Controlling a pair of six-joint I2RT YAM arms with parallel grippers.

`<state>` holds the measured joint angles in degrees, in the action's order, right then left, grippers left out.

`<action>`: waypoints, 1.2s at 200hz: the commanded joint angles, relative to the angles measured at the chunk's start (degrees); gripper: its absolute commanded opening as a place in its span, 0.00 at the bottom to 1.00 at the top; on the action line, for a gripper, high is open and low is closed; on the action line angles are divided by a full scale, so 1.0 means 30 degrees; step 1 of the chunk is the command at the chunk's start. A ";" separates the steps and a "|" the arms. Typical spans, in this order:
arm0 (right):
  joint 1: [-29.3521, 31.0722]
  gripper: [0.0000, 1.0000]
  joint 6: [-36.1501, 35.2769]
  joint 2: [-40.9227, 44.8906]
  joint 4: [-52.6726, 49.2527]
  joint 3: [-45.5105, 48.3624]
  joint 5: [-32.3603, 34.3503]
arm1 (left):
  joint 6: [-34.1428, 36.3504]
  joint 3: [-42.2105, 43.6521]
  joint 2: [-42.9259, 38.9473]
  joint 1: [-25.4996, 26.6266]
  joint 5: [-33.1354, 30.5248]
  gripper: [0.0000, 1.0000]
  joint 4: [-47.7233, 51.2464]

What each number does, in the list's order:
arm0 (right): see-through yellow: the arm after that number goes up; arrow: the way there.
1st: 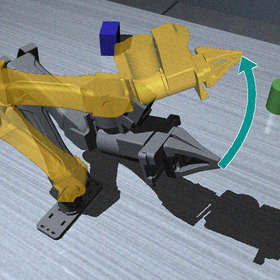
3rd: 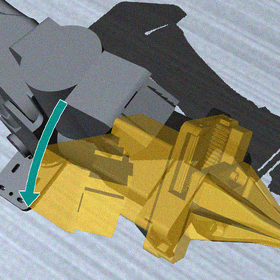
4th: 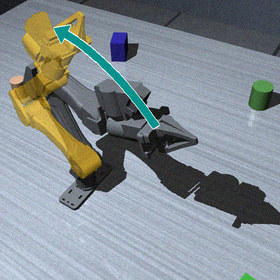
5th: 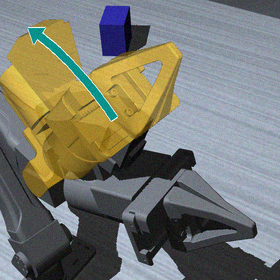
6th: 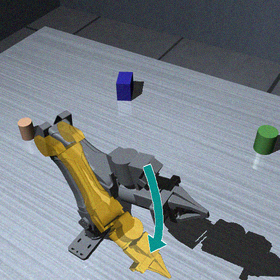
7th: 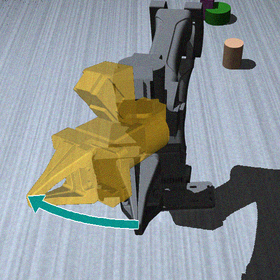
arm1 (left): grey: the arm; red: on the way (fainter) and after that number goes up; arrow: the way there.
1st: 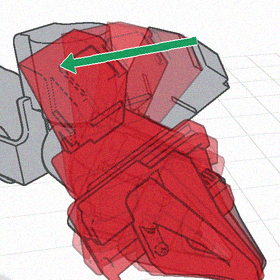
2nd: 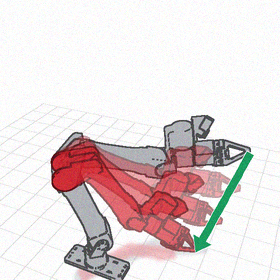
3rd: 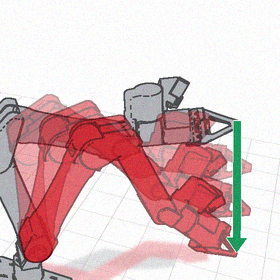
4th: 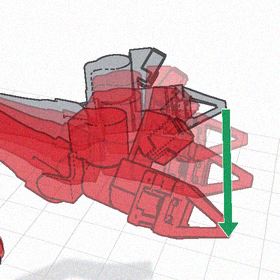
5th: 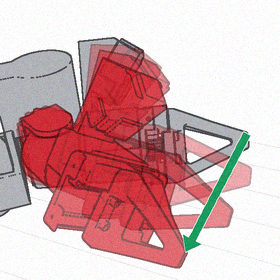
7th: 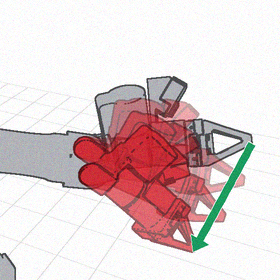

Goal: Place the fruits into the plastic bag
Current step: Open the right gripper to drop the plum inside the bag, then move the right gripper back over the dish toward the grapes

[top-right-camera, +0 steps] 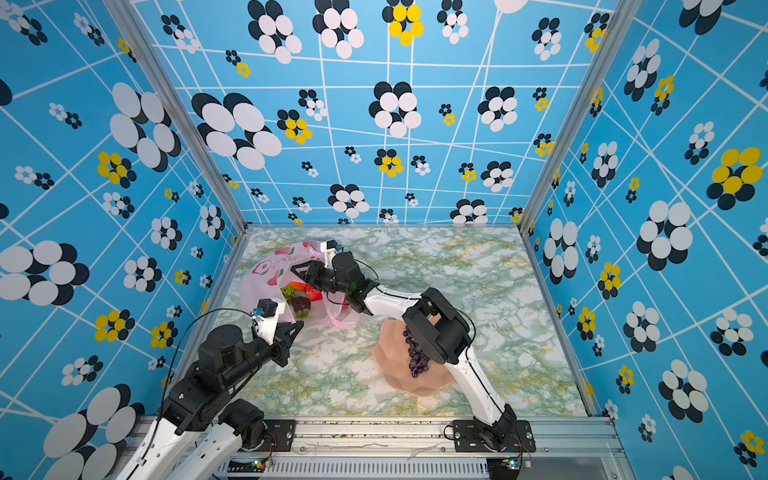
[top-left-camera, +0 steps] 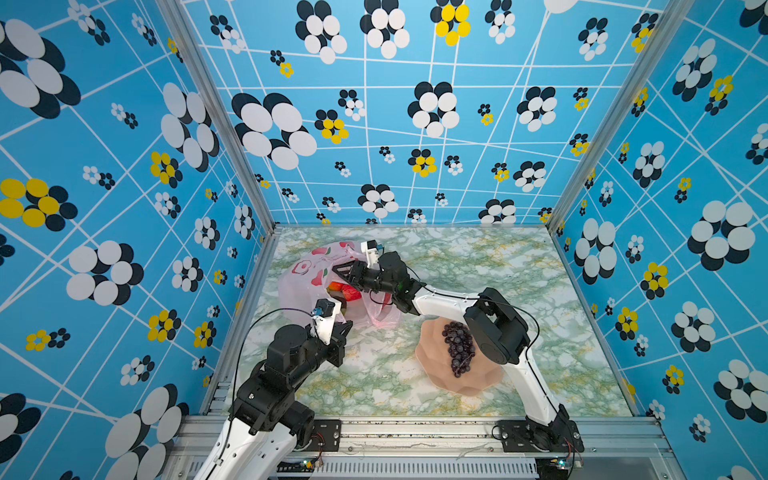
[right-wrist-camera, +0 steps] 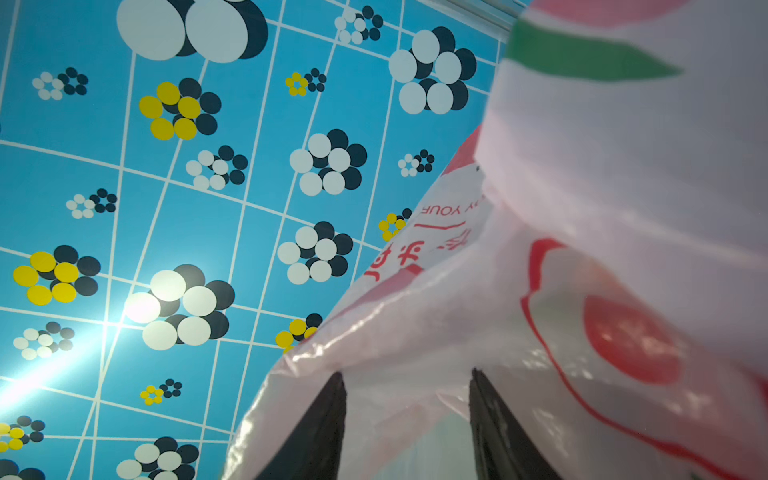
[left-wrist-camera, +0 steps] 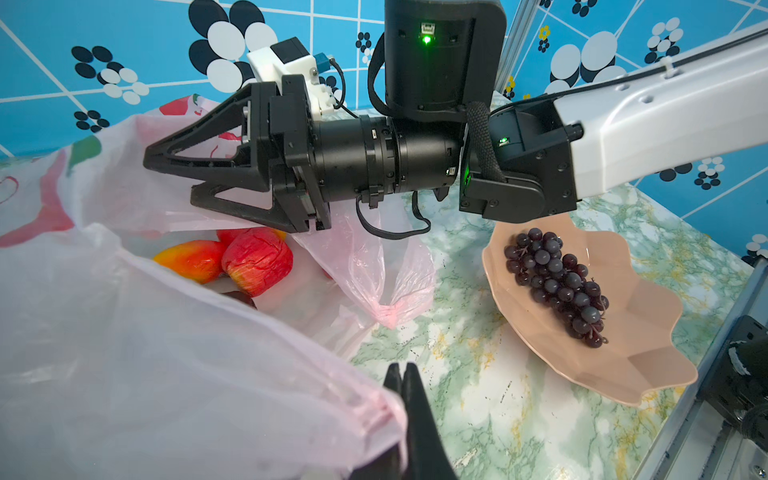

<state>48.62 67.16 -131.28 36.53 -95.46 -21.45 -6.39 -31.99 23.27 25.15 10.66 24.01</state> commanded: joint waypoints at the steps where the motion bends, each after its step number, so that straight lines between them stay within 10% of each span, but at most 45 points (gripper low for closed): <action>1: -0.0169 0.50 -0.1851 0.1382 -0.0999 0.0102 -0.0048 | 0.0344 0.0017 -0.0153 0.0005 -0.0165 0.00 -0.0093; 57: -0.1142 0.56 -0.6799 0.7448 -0.4361 0.3599 0.1373 | 0.0359 -0.0023 -0.0051 -0.0006 -0.0044 0.00 -0.0071; 70: -0.1485 0.69 -0.7949 0.9113 -0.5370 0.4422 0.1674 | 0.0344 -0.0003 -0.0052 -0.0006 -0.0093 0.00 -0.0071; 80: -0.1897 0.99 -0.8517 1.0364 -0.6794 0.4937 0.1763 | 0.0324 -0.0027 -0.0069 -0.0001 -0.0120 0.00 -0.0067; 143: -0.6779 0.99 -0.6742 1.5820 -1.2740 0.9619 -0.4066 | 0.0256 -0.0055 0.0151 0.0019 -0.0132 0.00 -0.0007; 198: -0.6864 0.99 -1.1735 2.0586 -2.4528 1.2002 0.0477 | 0.0227 -0.0036 0.0414 0.0055 -0.0107 0.00 -0.0007; 240: -0.6803 0.99 -1.2462 2.2777 -2.7477 1.3963 0.3263 | 0.0228 -0.0095 0.0627 0.0070 0.0134 0.00 0.0019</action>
<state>27.99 33.39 -64.53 -35.62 -57.06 -18.44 -6.39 -31.99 25.08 25.15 10.70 24.01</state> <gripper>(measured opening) 0.994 0.043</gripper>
